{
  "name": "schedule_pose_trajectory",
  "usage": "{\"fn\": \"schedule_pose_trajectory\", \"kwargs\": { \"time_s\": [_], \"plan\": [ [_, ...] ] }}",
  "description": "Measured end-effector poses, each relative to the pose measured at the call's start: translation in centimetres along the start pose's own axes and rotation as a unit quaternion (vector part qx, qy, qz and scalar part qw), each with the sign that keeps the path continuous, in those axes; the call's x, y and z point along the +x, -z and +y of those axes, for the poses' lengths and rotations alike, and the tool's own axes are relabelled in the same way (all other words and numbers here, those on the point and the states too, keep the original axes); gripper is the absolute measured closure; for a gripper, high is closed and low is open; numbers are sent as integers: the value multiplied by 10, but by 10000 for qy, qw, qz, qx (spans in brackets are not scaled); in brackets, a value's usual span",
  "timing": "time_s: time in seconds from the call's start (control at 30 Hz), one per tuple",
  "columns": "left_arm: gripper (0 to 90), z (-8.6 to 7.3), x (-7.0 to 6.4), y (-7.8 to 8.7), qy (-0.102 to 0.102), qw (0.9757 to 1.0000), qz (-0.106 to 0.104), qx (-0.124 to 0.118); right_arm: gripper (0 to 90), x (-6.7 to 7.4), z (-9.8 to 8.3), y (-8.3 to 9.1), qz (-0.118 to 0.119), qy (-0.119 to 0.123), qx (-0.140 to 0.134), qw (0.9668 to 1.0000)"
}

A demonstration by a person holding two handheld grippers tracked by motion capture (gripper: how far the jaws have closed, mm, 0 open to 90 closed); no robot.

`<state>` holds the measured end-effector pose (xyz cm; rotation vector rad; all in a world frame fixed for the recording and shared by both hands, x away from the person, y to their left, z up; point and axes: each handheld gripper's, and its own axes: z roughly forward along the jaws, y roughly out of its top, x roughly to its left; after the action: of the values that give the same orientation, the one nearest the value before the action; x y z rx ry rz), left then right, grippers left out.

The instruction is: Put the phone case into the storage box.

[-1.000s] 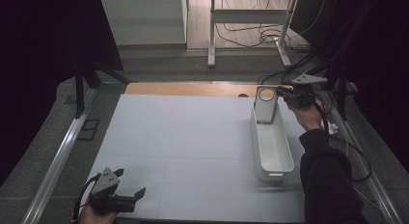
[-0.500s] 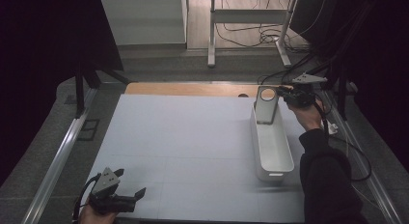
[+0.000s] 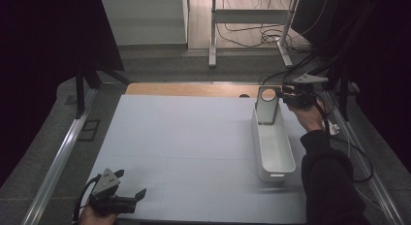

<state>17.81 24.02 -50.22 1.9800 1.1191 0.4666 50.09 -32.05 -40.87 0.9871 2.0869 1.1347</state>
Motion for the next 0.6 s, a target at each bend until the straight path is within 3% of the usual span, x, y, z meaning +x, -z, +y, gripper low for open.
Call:
{"fn": "schedule_pose_trajectory", "kwargs": {
  "time_s": [0.6],
  "plan": [
    [0, 0, 0, 0, 15, 10000, -8, -3, 437, 7, 4, 15, -11, -233, 125, 9996]
  ]
}}
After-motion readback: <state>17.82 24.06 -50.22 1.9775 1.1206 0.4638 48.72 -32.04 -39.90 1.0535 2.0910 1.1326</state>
